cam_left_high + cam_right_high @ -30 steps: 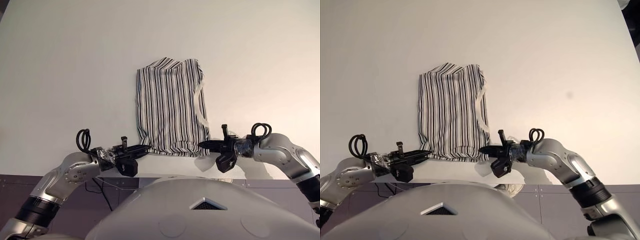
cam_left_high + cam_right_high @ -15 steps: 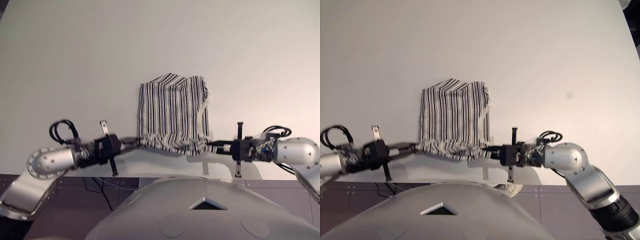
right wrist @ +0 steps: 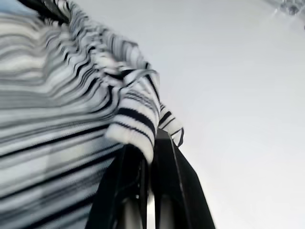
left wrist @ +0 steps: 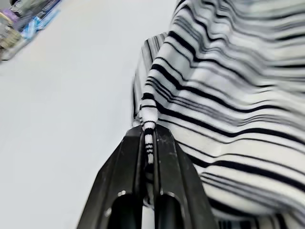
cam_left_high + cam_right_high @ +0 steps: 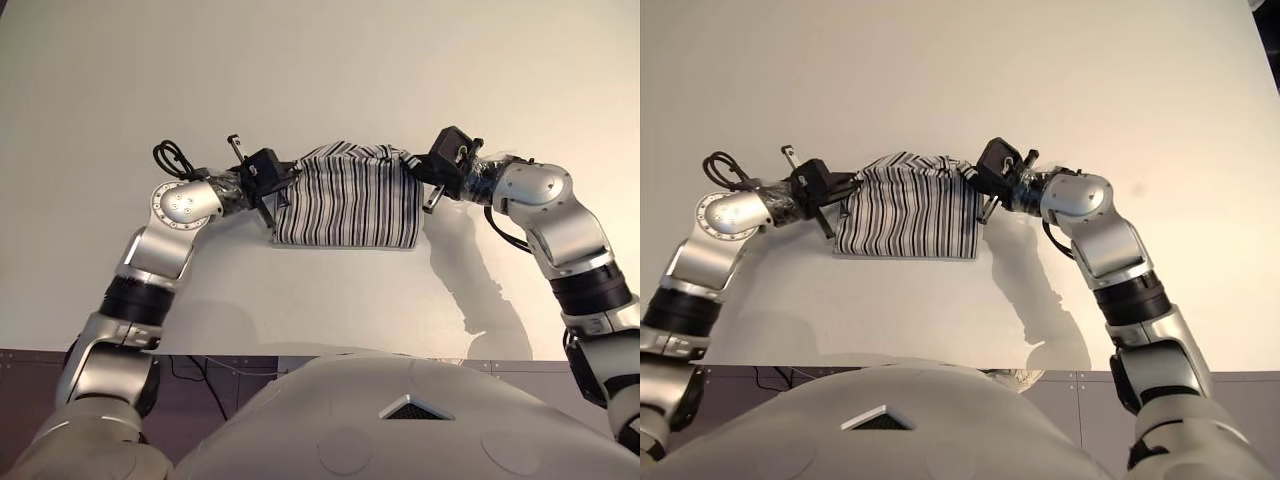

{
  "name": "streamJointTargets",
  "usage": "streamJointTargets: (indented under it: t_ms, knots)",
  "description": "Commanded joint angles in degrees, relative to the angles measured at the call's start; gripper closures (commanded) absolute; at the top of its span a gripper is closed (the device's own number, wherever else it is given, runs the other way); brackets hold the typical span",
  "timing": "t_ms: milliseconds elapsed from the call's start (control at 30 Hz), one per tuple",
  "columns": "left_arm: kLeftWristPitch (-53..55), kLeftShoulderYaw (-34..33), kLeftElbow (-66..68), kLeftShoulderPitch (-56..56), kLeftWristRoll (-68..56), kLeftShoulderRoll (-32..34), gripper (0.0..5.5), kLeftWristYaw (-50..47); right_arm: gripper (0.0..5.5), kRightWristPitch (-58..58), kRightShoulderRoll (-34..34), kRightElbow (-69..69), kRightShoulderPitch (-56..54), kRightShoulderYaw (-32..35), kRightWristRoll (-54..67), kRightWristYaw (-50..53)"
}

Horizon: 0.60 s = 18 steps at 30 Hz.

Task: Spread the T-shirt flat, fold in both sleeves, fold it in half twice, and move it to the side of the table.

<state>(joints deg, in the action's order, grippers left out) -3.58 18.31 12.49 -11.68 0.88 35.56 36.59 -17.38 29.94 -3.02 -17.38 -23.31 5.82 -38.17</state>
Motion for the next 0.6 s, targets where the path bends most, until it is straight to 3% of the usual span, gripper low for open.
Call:
streamJointTargets:
  t_ms: [33,133,233,333,400,500,600]
  knots:
    - [-6.28,-0.91,10.07,-5.94,3.96,-3.43,5.00,-3.90,5.06,7.56,-3.50,-10.00,-4.15,0.39,-5.99,4.56]
    - [-8.57,-2.98,15.12,-9.00,4.37,-5.72,4.56,-6.56,4.56,9.23,-6.32,-14.53,-6.06,2.63,-7.12,7.49]
    - [-5.84,-9.26,21.14,-13.10,-0.68,-8.65,4.47,-8.93,4.11,6.14,-12.28,-23.13,-10.91,8.96,-5.85,16.55]
    - [-5.46,-8.61,29.48,-14.46,3.75,-8.38,4.47,-12.45,3.95,6.48,-15.62,-26.74,-13.80,11.92,-5.61,20.26]
    - [-5.16,-7.40,33.37,-13.18,7.02,-7.78,4.47,-14.90,3.95,7.88,-16.97,-22.18,-13.54,12.52,-4.15,18.53]
    - [-2.00,-14.03,31.63,-10.12,3.03,-9.64,4.47,-21.05,3.95,4.18,-17.88,-6.39,-8.78,6.73,-3.45,12.45]
    - [1.73,-26.44,19.20,-5.79,-7.33,-17.83,4.47,-33.69,3.95,-0.78,-19.84,1.20,-3.09,-3.56,-10.09,13.56]
